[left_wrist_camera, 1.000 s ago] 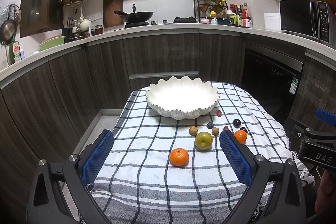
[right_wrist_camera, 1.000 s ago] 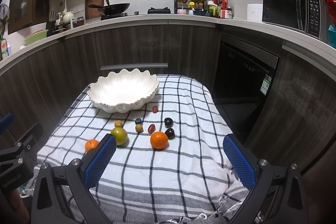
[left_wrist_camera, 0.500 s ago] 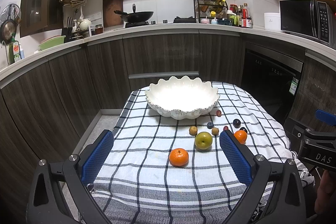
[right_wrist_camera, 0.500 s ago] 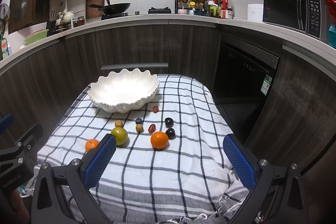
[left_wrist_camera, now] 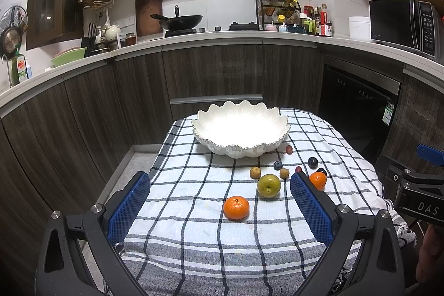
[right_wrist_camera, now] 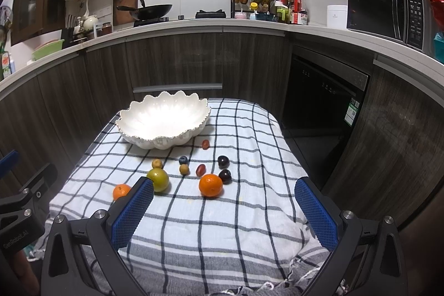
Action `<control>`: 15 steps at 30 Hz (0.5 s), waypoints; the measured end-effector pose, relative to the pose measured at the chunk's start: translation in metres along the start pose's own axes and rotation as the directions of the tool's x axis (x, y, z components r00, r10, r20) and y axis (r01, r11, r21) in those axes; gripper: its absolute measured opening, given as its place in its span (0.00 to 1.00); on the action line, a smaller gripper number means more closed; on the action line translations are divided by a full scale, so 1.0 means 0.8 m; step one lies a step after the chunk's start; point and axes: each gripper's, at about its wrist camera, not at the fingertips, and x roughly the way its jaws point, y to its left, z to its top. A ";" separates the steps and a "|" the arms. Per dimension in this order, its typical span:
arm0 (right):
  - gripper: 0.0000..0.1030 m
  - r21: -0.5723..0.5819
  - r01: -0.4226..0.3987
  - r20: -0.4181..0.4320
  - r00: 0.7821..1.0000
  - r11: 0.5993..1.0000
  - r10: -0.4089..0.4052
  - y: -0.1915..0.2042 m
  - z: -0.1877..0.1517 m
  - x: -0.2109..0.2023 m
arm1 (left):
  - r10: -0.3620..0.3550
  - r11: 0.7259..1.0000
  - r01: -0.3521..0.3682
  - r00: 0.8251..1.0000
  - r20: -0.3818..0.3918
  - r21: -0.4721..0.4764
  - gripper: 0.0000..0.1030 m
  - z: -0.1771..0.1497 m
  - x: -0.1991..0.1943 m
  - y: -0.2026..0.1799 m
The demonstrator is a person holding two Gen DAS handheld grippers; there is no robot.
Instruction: Organize fruits
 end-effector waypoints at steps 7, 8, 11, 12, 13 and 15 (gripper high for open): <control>1.00 0.000 -0.001 0.001 1.000 1.000 0.001 0.000 0.000 0.000 | 0.001 1.000 -0.001 1.000 -0.001 0.000 1.00 0.000 -0.001 -0.001; 1.00 0.000 -0.001 0.002 1.000 1.000 0.001 0.001 0.000 0.000 | 0.001 1.000 -0.001 1.000 -0.002 0.001 1.00 0.000 -0.001 -0.001; 1.00 0.001 -0.003 0.003 1.000 1.000 0.003 0.001 0.000 -0.001 | 0.001 1.000 -0.001 1.000 -0.001 0.003 1.00 0.000 -0.002 -0.001; 1.00 0.001 -0.002 0.003 1.000 1.000 0.002 0.001 0.000 -0.001 | 0.000 1.000 0.000 1.000 -0.002 0.002 1.00 0.000 -0.001 -0.001; 1.00 0.002 -0.001 0.003 1.000 1.000 0.001 0.001 0.000 -0.001 | 0.000 1.000 0.000 1.000 -0.001 0.002 1.00 0.000 -0.001 -0.001; 1.00 0.007 -0.001 0.006 1.000 1.000 0.001 0.001 0.001 -0.002 | 0.000 1.000 0.000 1.000 -0.001 0.003 1.00 0.000 -0.001 -0.001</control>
